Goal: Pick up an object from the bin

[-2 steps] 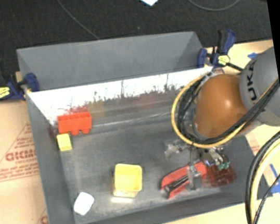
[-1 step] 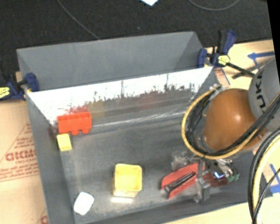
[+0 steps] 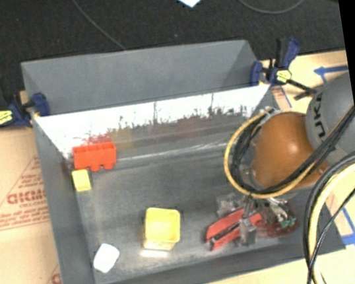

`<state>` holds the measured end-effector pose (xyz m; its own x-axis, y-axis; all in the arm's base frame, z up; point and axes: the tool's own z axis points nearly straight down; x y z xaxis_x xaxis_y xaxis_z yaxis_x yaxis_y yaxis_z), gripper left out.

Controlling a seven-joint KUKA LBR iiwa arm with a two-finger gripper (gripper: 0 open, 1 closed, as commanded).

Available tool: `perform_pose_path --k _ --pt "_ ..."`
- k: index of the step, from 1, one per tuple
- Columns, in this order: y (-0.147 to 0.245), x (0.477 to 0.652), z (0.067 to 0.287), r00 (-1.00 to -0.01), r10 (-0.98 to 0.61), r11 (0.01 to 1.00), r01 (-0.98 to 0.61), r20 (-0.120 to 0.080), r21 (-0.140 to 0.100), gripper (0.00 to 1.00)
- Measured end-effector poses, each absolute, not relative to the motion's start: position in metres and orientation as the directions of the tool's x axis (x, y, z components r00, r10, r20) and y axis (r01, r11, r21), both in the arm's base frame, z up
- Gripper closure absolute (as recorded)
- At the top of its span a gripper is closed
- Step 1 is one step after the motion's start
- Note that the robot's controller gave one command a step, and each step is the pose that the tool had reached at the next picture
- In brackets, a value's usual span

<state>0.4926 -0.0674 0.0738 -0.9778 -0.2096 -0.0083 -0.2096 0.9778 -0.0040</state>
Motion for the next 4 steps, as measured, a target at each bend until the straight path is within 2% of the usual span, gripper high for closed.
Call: perform_pose_path --k 1,2,3,4 --pt "-0.067 0.493 0.074 -0.978 -0.210 0.978 -0.210 -0.008 -0.004 1.00" --pt "-0.069 0.484 0.186 -0.982 -0.191 0.982 -0.191 -0.001 -0.002 1.00" --pt "-0.099 0.485 0.099 -0.985 -0.171 0.985 -0.171 -0.015 -0.003 1.00" --pt "-0.094 0.490 0.074 -0.922 -0.386 0.923 -0.386 -0.034 -0.015 1.00"
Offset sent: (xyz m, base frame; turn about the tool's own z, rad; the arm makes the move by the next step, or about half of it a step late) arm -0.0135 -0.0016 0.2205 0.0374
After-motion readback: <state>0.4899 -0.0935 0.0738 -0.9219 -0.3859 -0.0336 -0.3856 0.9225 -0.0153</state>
